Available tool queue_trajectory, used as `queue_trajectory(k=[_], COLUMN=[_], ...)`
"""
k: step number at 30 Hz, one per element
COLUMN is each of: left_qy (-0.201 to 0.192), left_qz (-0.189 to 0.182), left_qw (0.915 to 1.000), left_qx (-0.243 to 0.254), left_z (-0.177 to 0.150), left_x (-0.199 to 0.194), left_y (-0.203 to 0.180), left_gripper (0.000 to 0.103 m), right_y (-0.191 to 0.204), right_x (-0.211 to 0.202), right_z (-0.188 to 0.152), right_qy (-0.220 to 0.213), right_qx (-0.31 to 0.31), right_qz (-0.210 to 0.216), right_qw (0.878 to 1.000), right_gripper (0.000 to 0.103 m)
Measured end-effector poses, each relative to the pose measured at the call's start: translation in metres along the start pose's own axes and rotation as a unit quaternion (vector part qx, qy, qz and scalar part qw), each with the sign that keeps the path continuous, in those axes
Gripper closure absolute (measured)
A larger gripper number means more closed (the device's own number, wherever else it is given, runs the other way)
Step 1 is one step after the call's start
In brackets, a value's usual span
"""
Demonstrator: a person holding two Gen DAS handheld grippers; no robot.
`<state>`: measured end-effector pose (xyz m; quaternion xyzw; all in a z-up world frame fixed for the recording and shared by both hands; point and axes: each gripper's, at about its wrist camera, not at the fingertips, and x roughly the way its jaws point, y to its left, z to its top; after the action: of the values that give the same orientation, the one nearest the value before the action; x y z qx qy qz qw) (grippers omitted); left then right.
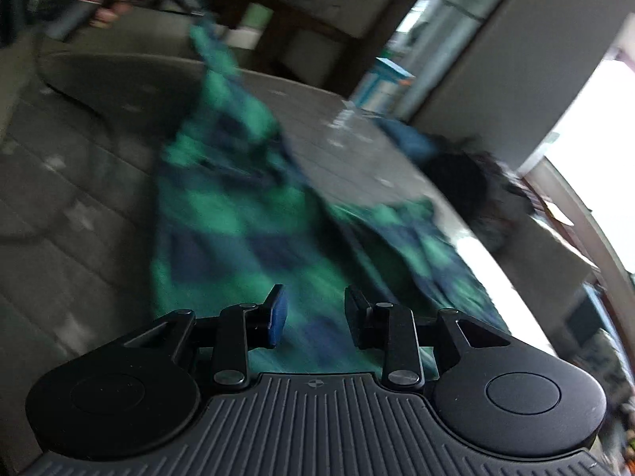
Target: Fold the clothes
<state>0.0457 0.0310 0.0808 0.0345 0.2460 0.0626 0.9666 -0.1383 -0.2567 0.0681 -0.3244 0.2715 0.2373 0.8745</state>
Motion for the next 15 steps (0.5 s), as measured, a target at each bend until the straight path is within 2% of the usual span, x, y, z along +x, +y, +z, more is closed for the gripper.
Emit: queue_trajectory(k=[4, 8, 15], left_qy=[0.013, 0.029, 0.054], left_qz=[0.013, 0.023, 0.03], left_qw=[0.9998, 0.9993, 0.9981], left_qx=[0.0, 0.003, 0.004], left_z=[0.002, 0.001, -0.01], left_x=[0.019, 0.031, 0.044], left_y=[0.004, 0.009, 0.012], left_gripper=[0.095, 0.095, 0.094], right_y=[0.002, -0.002, 0.002], right_x=[0.026, 0.056, 0.046], right_z=[0.024, 0.032, 0.02], right_qy=[0.004, 0.027, 0.035], right_qx=[0.034, 0.094, 0.121], right_qz=[0.069, 0.144, 0.183], right_qw=[0.997, 0.985, 0.975], right_gripper=[0.071, 0.074, 0.08])
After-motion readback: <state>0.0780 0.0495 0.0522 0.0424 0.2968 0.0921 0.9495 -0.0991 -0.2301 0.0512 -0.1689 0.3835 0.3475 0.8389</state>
